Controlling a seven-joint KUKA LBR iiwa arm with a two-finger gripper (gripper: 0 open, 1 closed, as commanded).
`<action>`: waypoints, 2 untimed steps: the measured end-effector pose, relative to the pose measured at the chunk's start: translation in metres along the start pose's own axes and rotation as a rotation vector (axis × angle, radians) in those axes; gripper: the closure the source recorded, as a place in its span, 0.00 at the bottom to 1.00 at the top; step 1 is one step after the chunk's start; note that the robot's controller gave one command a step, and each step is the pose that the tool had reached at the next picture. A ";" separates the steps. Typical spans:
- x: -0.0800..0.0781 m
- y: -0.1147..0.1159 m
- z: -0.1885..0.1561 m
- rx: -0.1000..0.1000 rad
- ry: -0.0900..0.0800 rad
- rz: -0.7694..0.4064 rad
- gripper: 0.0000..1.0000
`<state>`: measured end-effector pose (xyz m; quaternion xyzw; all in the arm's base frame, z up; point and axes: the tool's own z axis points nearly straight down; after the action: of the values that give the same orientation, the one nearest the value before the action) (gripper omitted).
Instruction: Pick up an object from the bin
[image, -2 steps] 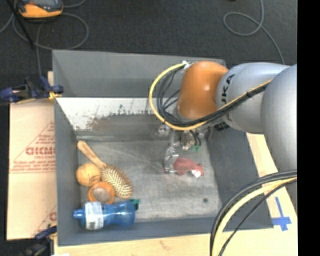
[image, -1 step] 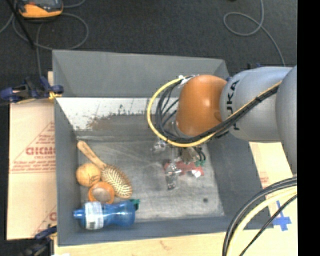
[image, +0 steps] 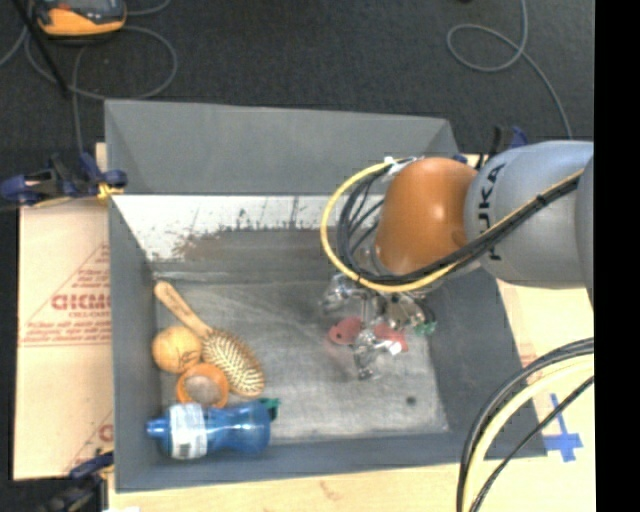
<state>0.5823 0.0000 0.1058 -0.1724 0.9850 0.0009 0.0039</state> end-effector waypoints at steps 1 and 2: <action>0.022 -0.034 0.019 0.002 0.005 0.061 0.00; 0.019 -0.041 0.032 0.004 -0.005 -0.213 1.00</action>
Offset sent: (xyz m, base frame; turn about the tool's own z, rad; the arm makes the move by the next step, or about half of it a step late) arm -0.0074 -0.0451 -0.0358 -0.2166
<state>0.5787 -0.0451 0.0736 -0.2762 0.9611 -0.0012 0.0069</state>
